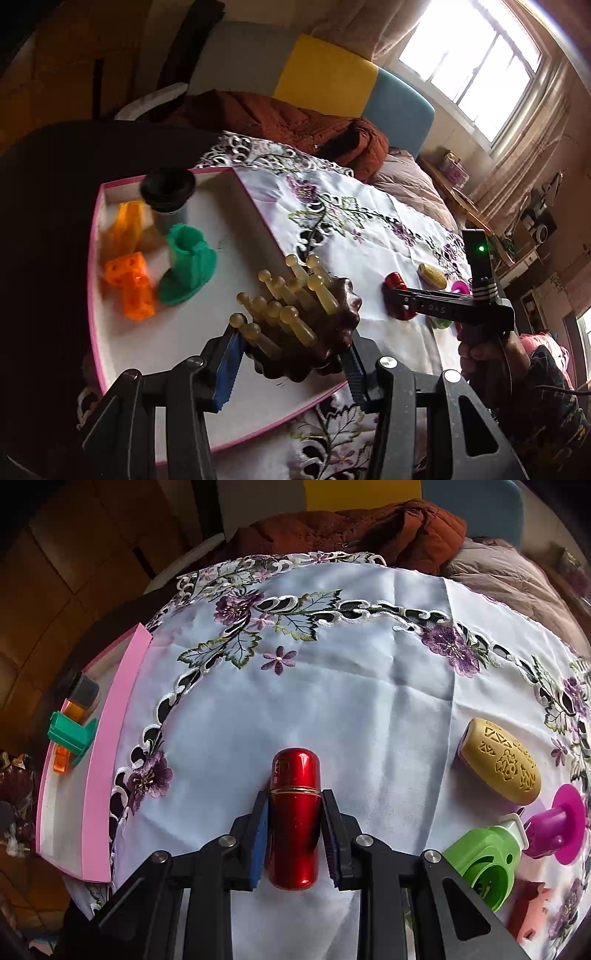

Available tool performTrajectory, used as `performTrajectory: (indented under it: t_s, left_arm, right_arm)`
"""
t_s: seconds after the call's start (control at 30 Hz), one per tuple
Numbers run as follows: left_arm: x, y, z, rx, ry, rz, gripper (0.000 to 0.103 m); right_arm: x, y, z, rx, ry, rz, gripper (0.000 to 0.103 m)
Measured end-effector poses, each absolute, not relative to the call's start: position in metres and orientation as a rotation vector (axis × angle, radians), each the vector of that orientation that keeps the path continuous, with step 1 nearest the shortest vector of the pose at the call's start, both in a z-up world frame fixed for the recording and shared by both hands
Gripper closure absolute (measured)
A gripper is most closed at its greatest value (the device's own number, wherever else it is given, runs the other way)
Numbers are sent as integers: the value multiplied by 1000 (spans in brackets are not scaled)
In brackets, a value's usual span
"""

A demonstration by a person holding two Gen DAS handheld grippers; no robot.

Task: Organize rigid objects
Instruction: 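Grasp the red cylinder with the right gripper while the left gripper lifts the brown holder, then carry the brown holder into the tray and open the left gripper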

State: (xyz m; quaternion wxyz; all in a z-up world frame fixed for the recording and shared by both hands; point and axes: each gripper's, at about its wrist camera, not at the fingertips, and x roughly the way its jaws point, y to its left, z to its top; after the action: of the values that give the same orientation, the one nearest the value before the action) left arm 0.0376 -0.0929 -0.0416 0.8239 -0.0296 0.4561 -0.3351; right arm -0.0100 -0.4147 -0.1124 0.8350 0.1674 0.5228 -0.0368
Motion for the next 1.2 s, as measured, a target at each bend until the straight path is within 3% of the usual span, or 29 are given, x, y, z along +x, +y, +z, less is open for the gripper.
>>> performTrajectory:
  t_s: [0.4,0.87,1.2]
  left_arm:
    - [48,-12,-57,-112,984,-513,54]
    - [78,-44,-94,-38,1121,-506,54]
    - [103,-60,-104,19,1089,-459,57]
  right_arm:
    - [-12,-410,-112,303,1089,-80,76]
    - [-11,-407,-112,276,1090,-83,76]
    - [-9,-406,-112,262,1088,-84,76]
